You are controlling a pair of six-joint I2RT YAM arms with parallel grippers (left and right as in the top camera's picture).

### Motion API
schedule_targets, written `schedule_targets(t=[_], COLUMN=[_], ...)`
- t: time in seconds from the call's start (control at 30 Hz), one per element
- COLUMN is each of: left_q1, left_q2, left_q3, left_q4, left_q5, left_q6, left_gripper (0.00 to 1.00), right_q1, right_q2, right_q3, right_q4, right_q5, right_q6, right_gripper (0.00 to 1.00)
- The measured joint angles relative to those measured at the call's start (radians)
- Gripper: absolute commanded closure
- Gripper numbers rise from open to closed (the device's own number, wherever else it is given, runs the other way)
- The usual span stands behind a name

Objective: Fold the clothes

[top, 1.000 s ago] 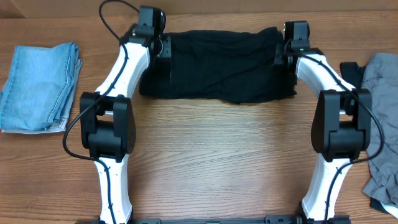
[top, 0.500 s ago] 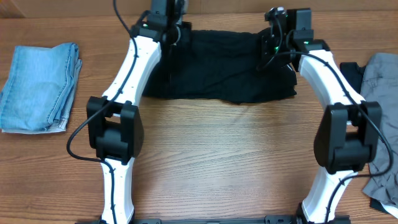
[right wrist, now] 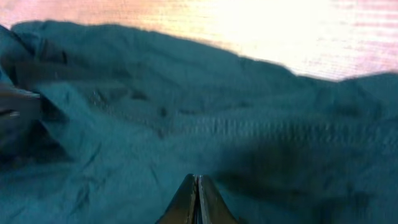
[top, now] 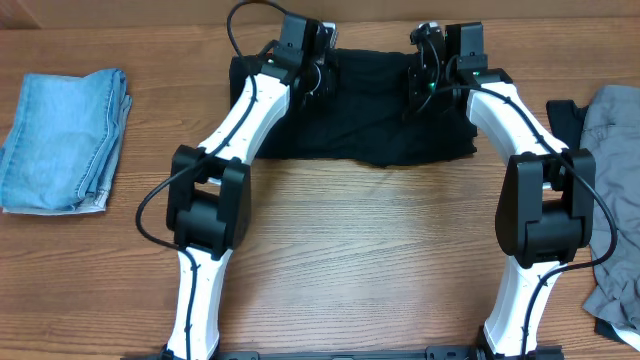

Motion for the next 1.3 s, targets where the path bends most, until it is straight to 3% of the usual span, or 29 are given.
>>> schedule_targets(t=[0.37,0.63,0.97,1.1,1.23,1.3], left_q1=[0.000,0.009,0.130,0.171,0.177,0.176], left_q2=[0.080,0.082,0.082,0.082,0.082,0.082], left_q3=[-0.005,-0.005,-0.005,-0.004,0.050,0.126], left_q4=[0.045,0.055,0.026,0.028,-0.010,-0.063], left_q5=[-0.025,-0.133,-0.179,-0.182,-0.187,-0.196], left_q6=[-0.026,-0.018,0.005,0.014,0.055,0.066], left_gripper=[0.96,0.96,0.96,0.96,0.96,0.94], right_q1=[0.000,0.000,-0.056,-0.100,-0.120,-0.121], right_q2=[0.100,0.181,0.181,0.181,0.177,0.152], right_q3=[0.000,-0.005,-0.005,-0.005,0.015,0.020], right_q4=[0.148,0.221,0.280,0.279,0.256,0.234], right_q5=[0.018,0.191,0.308,0.339,0.367,0.377], right_q6=[-0.003,-0.003,-0.003,-0.006,-0.006,-0.003], right_gripper=[0.96,0.96,0.96,0.81,0.54,0.53])
